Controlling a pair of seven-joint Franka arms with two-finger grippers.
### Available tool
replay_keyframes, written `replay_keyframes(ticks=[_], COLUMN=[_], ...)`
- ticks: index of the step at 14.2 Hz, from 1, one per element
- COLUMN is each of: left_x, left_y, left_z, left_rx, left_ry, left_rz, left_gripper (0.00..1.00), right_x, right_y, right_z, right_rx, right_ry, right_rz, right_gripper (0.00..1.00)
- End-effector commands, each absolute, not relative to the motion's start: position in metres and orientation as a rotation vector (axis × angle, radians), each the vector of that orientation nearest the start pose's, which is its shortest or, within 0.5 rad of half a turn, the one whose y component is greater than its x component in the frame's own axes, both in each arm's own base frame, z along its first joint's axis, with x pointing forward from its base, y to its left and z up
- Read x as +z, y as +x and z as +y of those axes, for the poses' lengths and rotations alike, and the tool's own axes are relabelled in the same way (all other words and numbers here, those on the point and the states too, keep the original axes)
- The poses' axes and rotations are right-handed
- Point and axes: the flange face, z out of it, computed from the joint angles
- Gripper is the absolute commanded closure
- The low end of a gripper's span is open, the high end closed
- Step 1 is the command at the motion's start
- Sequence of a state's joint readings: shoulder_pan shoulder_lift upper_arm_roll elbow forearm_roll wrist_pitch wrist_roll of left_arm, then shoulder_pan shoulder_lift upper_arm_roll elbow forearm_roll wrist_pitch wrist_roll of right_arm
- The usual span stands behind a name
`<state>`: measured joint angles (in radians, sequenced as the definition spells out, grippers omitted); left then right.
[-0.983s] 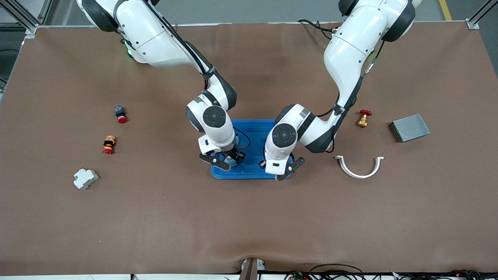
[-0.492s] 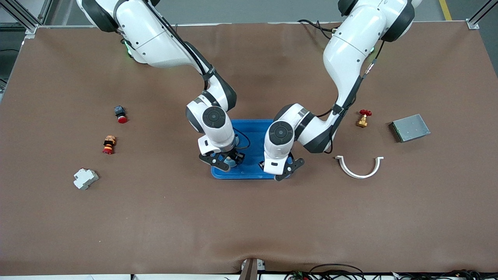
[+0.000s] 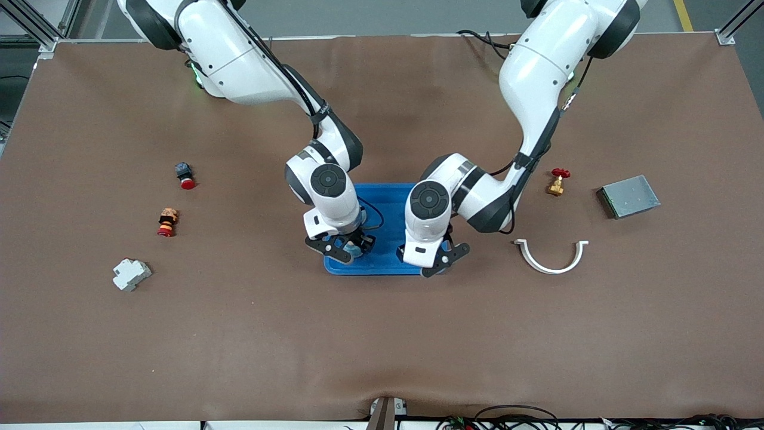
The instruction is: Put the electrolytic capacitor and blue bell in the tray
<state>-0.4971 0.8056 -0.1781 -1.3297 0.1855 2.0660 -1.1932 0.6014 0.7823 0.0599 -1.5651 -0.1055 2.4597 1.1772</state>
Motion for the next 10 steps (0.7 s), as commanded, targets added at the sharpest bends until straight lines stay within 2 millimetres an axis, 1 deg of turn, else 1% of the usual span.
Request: replay_keyframes(ticks=[1, 2, 3, 4, 5, 6, 7, 8, 9, 10], left_x=[0.318, 0.344, 0.363, 0.383, 0.396, 0.414, 0.427, 0.437, 0.442, 0.447], left_y=[0.607, 0.614, 0.618, 0.621, 0.625, 0.628, 0.63, 0.627, 0.625, 0.622], left_z=[-0.392, -0.372, -0.351, -0.33, -0.306, -0.275, -0.243, -0.213, -0.186, -0.165], left_rx=[0.007, 0.026, 0.046, 0.077, 0.125, 0.159, 0.181, 0.197, 0.207, 0.209], left_ry=[-2.981, -2.995, -2.996, -2.999, -3.02, -3.045, -3.071, -3.098, -3.104, -3.106], left_rz=[-0.54, -0.478, -0.423, -0.382, -0.341, -0.271, -0.202, -0.15, -0.101, -0.051], left_gripper=[0.0, 0.0, 0.0, 0.0, 0.0, 0.0, 0.0, 0.0, 0.0, 0.0], right_x=[0.184, 0.184, 0.184, 0.184, 0.184, 0.184, 0.184, 0.185, 0.186, 0.186], right_y=[0.571, 0.571, 0.571, 0.571, 0.571, 0.571, 0.571, 0.573, 0.574, 0.573], right_z=[0.436, 0.436, 0.436, 0.435, 0.435, 0.436, 0.436, 0.433, 0.433, 0.433], right_rx=[-0.185, -0.186, -0.186, -0.185, -0.185, -0.188, -0.191, -0.192, -0.195, -0.195], right_ry=[-2.989, -2.99, -2.99, -2.992, -2.992, -2.992, -2.994, -2.993, -2.99, -2.992], right_rz=[0.701, 0.699, 0.699, 0.7, 0.7, 0.696, 0.693, 0.698, 0.702, 0.698], right_gripper=[1.0, 1.0, 1.0, 1.0, 1.0, 1.0, 1.0, 0.74, 0.01, 0.0])
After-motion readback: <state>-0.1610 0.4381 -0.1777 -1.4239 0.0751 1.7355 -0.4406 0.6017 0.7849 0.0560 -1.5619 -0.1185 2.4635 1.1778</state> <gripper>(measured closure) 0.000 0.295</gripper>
